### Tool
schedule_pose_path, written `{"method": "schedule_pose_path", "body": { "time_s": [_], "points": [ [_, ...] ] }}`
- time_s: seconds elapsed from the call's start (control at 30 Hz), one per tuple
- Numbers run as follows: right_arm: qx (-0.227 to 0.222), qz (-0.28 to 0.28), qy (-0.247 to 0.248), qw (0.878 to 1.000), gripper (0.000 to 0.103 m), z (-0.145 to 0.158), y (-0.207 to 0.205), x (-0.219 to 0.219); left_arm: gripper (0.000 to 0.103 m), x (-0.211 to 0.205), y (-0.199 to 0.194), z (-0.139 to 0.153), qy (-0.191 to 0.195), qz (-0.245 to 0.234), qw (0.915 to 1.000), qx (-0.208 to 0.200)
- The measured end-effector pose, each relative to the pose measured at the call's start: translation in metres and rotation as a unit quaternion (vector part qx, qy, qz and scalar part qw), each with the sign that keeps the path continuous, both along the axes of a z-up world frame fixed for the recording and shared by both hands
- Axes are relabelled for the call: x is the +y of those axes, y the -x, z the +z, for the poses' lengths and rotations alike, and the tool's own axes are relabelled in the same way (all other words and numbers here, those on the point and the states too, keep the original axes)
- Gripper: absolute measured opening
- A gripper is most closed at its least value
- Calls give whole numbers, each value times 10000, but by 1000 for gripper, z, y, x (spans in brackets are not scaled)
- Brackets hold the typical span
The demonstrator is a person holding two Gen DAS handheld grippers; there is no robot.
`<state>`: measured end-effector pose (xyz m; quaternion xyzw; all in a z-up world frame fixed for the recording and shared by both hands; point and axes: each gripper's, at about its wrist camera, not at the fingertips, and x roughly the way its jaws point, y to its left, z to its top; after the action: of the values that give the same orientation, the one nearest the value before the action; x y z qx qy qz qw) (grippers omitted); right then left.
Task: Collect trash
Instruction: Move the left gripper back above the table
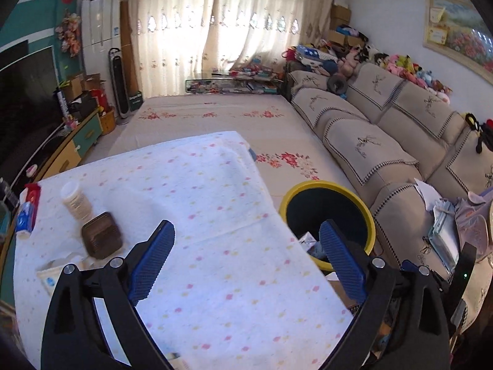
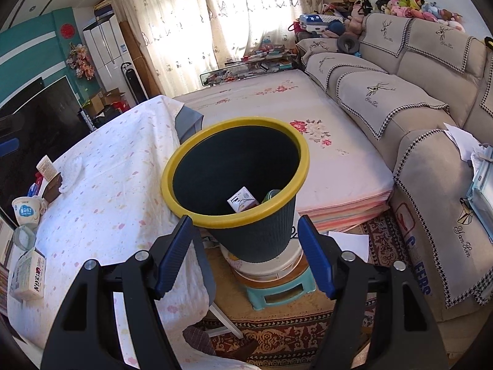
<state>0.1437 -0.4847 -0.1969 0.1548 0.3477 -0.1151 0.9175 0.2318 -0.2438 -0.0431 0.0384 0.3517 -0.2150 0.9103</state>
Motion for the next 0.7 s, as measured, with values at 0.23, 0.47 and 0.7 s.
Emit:
{"method": "schedule_pose_path", "body": {
  "time_s": [0.23,0.47,0.7],
  "points": [
    [-112,565,137,9982,67,20,-13,46,98,139,49,-2,66,1110,9936,-217],
    [-147,1637,205,9862,67,33,-35,127,98,251,93,-14,53,2043,9785,-263],
    [-197,2831,216,9586,67,44,-57,227,98,312,116,-19,89,2571,9657,-347]
  ]
}}
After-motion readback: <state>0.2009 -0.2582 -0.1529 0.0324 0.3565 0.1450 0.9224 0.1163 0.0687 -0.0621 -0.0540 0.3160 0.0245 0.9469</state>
